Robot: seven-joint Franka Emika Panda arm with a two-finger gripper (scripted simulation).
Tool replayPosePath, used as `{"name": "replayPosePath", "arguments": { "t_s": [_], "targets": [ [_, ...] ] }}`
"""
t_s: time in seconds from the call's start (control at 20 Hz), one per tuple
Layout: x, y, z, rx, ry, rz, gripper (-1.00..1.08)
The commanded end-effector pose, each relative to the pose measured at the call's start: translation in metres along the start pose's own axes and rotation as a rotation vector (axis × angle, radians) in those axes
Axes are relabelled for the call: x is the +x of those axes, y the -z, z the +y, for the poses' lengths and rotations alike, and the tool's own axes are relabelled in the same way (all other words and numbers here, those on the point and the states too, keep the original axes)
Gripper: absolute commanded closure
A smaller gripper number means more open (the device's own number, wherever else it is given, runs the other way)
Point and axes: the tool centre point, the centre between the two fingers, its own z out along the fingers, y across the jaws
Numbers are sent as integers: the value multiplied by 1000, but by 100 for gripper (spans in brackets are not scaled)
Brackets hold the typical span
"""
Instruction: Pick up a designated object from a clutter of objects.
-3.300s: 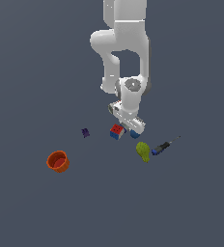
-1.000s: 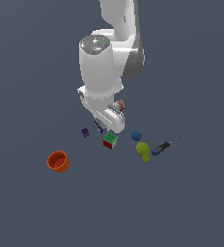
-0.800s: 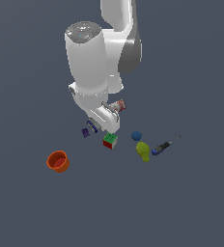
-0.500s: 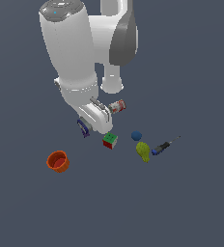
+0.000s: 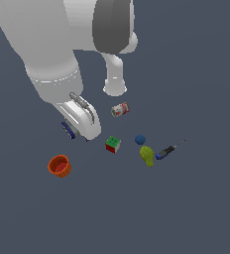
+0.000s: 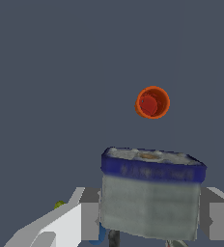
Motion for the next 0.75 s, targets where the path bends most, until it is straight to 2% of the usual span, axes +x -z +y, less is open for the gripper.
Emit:
{"name": "replayPosePath", "arguments": {
  "t_s": [0.0,0.7],
  "targets": [
    [9,9,-1,0,1,0,108],
    [30,29,-5,-2,1,-2,108]
  ]
}}
